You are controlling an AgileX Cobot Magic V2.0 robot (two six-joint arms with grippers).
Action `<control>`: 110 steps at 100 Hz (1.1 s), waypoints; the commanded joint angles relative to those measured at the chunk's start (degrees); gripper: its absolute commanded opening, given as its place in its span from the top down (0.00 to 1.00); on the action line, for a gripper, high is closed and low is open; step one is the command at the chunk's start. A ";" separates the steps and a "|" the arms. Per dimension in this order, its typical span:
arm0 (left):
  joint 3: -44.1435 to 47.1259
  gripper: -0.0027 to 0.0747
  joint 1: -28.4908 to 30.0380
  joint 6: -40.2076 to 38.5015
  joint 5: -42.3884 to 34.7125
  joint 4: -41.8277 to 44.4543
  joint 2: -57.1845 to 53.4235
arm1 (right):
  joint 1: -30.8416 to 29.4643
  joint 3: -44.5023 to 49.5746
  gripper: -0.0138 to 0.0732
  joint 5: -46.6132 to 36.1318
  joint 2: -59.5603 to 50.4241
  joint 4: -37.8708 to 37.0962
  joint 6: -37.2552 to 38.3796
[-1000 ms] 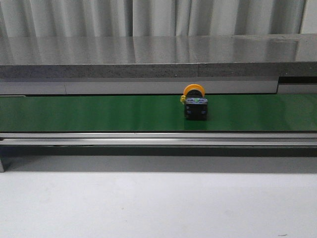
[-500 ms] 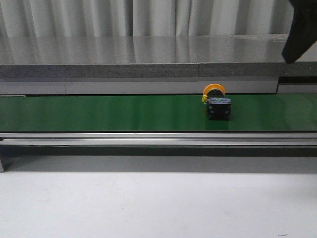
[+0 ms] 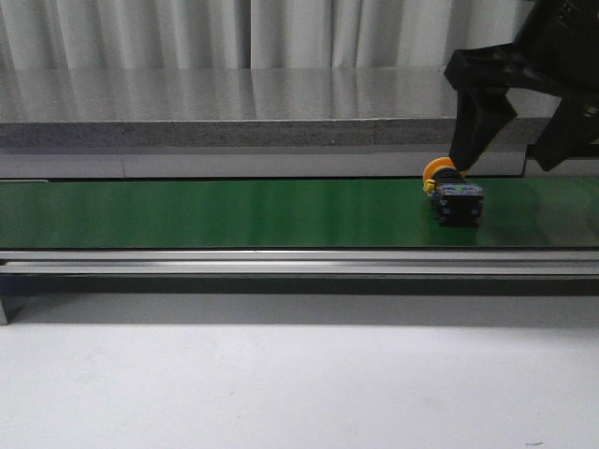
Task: Move button from left to right
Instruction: 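Lower the right gripper onto the button and grasp it, then lift the button off the belt and carry it over the green tray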
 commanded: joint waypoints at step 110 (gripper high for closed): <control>-1.60 0.96 -0.17 -0.05 -4.58 -0.66 0.35 | -0.20 -8.41 0.64 6.53 1.32 -8.58 -1.07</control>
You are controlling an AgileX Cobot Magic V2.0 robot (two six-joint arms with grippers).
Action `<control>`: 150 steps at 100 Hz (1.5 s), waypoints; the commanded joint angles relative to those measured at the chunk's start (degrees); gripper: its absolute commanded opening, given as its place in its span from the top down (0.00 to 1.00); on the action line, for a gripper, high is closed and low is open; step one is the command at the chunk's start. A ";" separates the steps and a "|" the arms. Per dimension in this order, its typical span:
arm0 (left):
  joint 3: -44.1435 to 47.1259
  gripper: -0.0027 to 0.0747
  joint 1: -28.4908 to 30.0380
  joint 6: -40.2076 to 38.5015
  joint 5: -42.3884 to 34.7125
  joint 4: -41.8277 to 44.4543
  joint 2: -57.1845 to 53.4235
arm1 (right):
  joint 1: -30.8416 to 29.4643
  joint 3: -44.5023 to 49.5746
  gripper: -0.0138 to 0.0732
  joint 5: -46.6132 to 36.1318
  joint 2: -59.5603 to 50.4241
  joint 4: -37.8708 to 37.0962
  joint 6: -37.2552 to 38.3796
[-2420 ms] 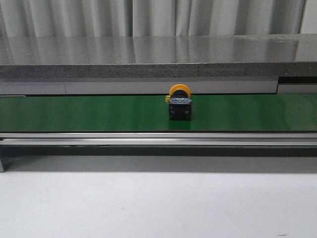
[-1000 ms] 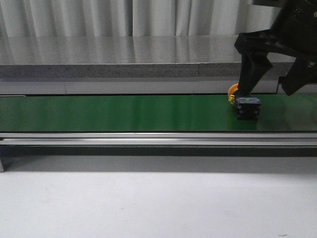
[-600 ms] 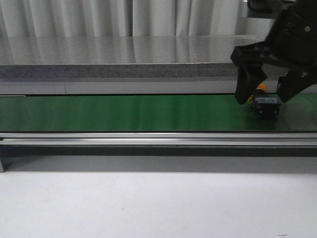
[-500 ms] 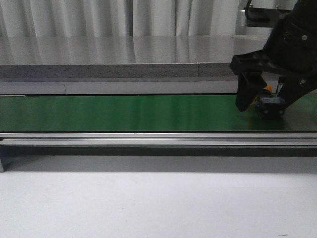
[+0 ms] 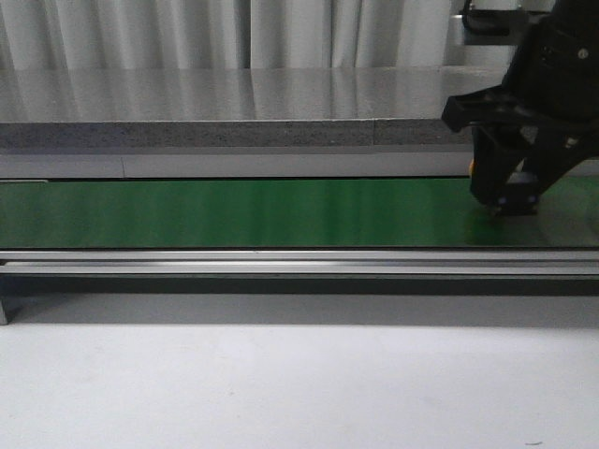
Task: Move button from left to right
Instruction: 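Lift the button off the belt and carry it over the green tray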
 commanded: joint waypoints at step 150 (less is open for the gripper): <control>-1.60 0.96 -0.17 -0.05 -4.58 -0.66 0.35 | -48.22 -15.53 0.64 5.96 8.09 10.61 -34.34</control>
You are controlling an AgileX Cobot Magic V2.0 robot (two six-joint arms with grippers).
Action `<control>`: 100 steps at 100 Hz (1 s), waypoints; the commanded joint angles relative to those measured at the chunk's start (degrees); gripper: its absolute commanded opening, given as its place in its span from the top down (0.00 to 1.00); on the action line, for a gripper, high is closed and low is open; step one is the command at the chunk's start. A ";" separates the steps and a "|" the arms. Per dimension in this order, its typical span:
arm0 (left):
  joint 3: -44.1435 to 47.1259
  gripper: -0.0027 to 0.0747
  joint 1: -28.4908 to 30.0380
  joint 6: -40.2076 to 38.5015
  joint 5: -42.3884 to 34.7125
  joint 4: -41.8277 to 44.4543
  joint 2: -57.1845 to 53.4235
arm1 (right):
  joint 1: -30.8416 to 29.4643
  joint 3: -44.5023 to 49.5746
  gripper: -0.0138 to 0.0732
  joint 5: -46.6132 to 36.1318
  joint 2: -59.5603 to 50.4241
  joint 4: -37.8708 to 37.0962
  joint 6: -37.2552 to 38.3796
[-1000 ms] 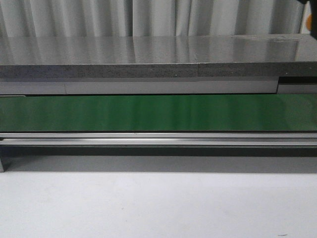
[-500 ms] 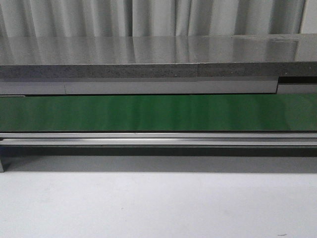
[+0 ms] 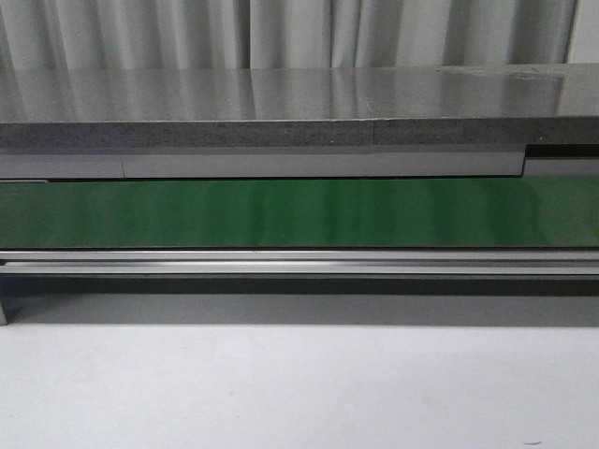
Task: Move button from left to right
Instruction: 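Lift the button off the belt and carry it over the green tray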
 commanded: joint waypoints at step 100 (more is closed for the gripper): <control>-1.60 0.96 -0.17 -0.05 -4.58 -0.66 0.35 | -1.78 1.91 0.48 2.51 2.94 2.72 -5.82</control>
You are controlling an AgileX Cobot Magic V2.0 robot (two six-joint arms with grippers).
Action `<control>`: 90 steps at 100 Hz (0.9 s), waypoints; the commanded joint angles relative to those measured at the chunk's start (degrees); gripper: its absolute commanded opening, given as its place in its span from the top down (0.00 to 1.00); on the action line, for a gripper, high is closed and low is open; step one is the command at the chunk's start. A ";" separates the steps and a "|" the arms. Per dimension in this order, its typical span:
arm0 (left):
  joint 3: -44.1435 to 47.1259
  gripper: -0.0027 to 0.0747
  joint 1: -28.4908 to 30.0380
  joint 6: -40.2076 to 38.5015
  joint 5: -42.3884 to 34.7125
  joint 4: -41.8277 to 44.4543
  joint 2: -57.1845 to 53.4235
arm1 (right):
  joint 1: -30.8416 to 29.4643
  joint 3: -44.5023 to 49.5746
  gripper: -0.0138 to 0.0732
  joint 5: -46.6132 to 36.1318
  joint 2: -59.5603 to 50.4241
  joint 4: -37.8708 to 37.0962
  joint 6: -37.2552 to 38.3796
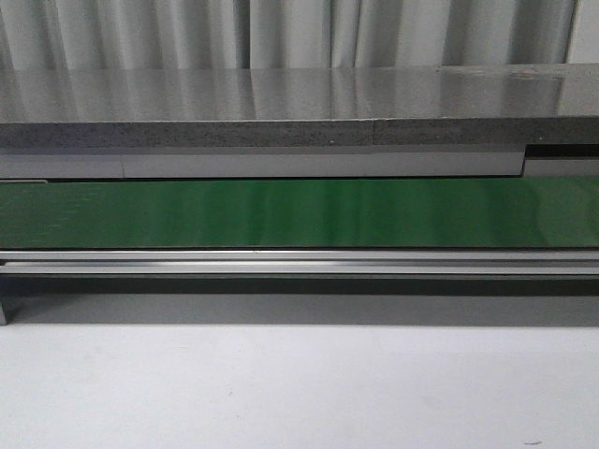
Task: Move button from left to right
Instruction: 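Lift the button off the belt and carry it over the green tray, then lower the button into the green tray and open the right gripper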
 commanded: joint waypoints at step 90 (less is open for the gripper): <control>-1.60 0.96 -0.17 -0.05 -4.58 -0.66 0.35 | 4.48 -1.90 0.33 -11.04 -12.83 9.99 -0.06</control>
